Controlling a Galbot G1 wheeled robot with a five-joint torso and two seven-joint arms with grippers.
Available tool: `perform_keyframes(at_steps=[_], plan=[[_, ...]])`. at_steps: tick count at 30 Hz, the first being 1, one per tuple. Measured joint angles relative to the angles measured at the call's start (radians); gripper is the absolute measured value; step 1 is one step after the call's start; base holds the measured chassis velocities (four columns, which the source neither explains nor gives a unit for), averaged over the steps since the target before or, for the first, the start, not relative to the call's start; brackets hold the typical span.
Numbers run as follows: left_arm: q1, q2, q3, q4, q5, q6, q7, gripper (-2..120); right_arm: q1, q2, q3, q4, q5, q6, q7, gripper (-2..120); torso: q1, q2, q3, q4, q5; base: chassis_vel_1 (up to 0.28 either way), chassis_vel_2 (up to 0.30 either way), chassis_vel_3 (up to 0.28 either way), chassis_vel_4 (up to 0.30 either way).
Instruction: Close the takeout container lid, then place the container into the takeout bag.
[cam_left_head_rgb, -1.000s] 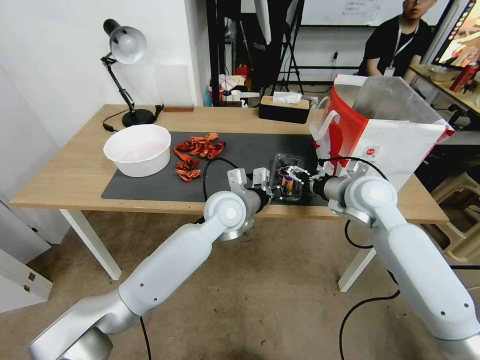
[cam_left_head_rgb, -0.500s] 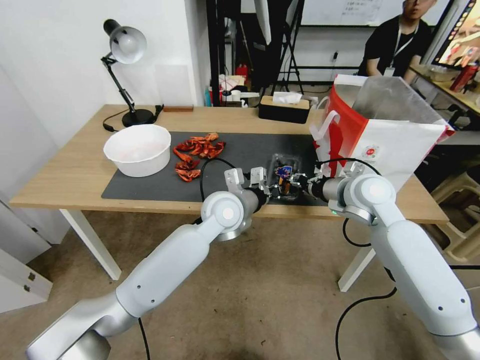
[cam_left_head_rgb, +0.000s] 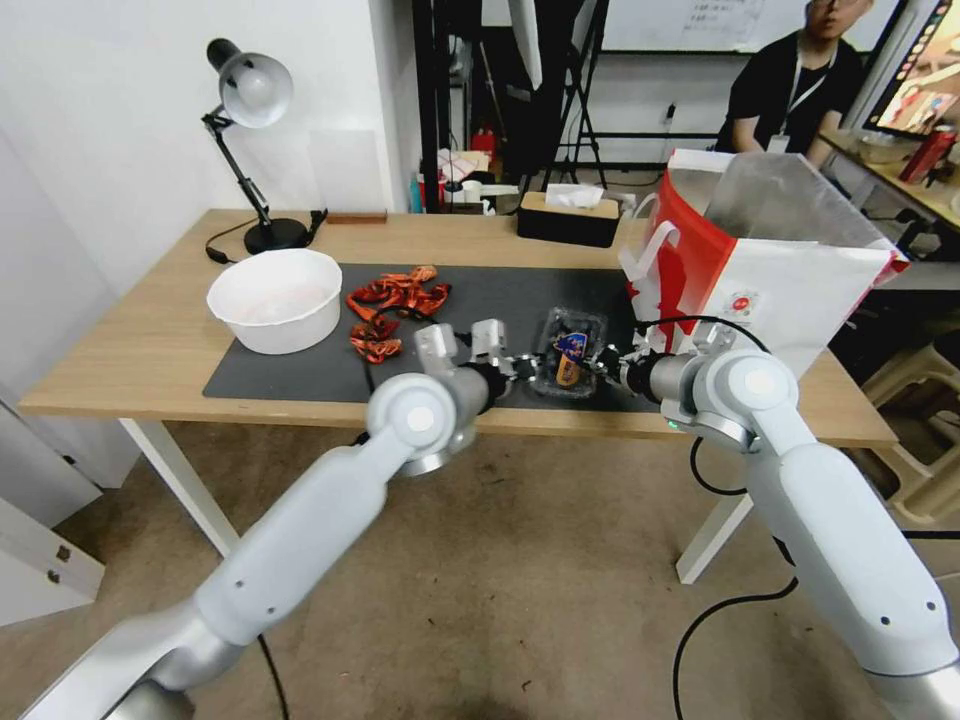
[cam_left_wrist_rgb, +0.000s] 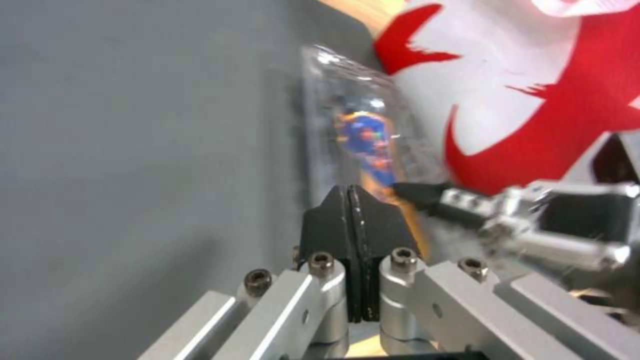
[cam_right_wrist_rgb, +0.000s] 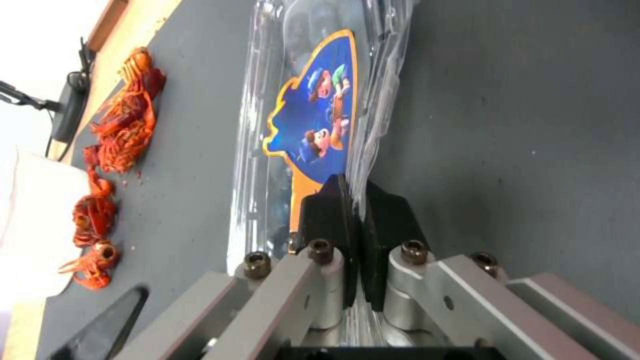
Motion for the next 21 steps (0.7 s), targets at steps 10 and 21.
perform_keyframes(at_steps=[10,21], plan=[[0.23,0.127,-0.136,-0.152,0.347,-0.09,0.093,10,-0.003,-0.002,-0.002,0.014,-0.009,0.007,-0.073,0,0.0,0.0,0.0,0.0005,0.0001,0.0,0.0,0.0,0.0],[0.627,0.184,-0.357,-0.222,0.853,-0.415,0.142,50,-0.002,-0.014,-0.032,0.051,-0.149,0.067,-0.309,0,0.0,0.0,0.0,0.0001,0.0003,0.0,0.0,0.0,0.0]])
